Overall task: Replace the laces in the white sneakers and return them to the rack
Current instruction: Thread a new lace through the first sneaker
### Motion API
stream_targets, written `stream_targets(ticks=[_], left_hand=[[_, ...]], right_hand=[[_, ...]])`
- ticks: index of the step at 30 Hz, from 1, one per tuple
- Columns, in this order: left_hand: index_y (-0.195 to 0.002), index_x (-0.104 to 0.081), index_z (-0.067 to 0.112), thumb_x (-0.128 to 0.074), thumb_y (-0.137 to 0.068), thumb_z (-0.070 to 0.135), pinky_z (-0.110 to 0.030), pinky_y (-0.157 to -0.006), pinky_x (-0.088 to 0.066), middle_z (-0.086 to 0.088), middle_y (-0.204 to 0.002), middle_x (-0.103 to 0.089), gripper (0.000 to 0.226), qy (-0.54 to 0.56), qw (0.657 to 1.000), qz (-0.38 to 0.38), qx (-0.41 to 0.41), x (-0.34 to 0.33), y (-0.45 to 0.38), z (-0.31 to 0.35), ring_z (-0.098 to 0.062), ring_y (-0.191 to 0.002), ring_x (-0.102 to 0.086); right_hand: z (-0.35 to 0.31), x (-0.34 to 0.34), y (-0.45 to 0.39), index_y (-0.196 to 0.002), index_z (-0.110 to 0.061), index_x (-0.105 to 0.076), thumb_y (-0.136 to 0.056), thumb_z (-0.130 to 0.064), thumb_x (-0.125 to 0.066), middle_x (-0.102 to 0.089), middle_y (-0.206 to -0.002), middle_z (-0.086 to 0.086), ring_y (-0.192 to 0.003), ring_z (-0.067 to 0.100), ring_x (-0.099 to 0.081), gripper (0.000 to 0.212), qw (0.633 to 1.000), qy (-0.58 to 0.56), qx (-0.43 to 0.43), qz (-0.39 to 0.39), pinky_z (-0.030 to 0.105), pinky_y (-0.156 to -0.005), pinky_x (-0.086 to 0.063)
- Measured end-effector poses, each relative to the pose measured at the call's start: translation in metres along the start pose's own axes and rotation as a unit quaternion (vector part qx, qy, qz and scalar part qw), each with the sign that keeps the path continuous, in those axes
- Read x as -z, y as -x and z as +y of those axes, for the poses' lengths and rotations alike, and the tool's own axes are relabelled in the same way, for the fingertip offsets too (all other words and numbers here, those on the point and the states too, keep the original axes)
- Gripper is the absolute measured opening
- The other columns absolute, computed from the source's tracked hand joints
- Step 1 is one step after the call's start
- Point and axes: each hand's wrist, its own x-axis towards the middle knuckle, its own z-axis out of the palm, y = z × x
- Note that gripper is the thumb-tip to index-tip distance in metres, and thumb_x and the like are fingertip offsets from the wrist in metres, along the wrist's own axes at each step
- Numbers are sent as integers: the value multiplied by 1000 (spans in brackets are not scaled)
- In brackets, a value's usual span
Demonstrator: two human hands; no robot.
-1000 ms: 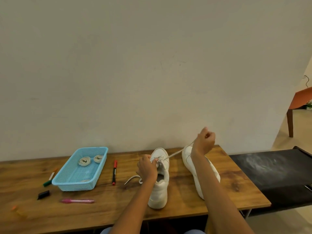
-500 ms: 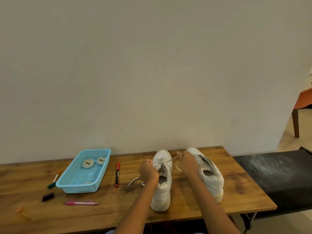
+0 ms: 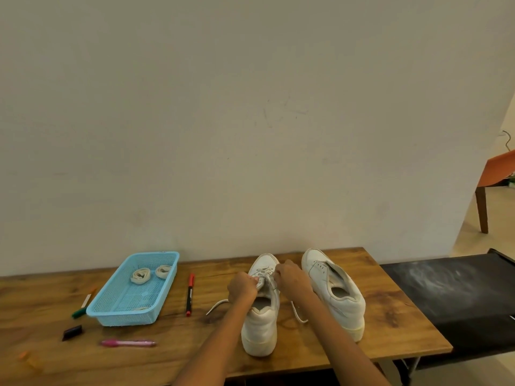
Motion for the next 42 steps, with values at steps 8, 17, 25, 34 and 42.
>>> stream_targets(ticks=[8,17,25,34,42], left_hand=[[-109,-65,7,-49,-97,32,-34,-77,-45,-10,-114,-65,33,-42,999,11,26,-2,1,2,-28,-108,-57],[-113,-63,8,-48,-97,32,-35,-77,-45,-10,-117,-64,33,-48,998,32,23,-4,4,-1,-28,-112,-55],[-115,-61,8,-48,-97,33,-35,-81,-46,-10,-119,-62,33,-34,998,42,33,-3,8,-1,-28,-113,-53],[-119,-58,7,-45,-98,31,-35,-86,-47,-10,-123,-59,34,-45,997,37,51,-1,11,4,-26,-116,-51],[-123,-56,4,-40,-100,27,-36,-91,-45,-13,-127,-56,36,-18,997,32,70,4,13,2,-28,-120,-48]], right_hand=[[15,-4,-1,-82,-11,-57,-95,-24,-48,-55,-75,0,-67,13,-52,21,980,-129,-152,-24,25,-65,-42],[-6,9,-6,-106,-4,-65,-95,-7,-48,-62,-113,10,-97,22,-57,21,982,160,99,-10,28,-76,-46],[-8,20,-15,-96,-5,-65,-94,-16,-46,-60,-101,10,-96,25,-57,22,984,128,111,-55,27,-68,-39],[6,16,-19,-73,-9,-52,-93,-20,-49,-50,-63,4,-46,9,-39,23,781,-487,-321,-223,16,-31,-27],[-8,27,-11,-66,-11,-49,-89,-13,-51,-48,-63,0,-59,13,-46,23,970,-47,-147,-185,25,-67,-43]])
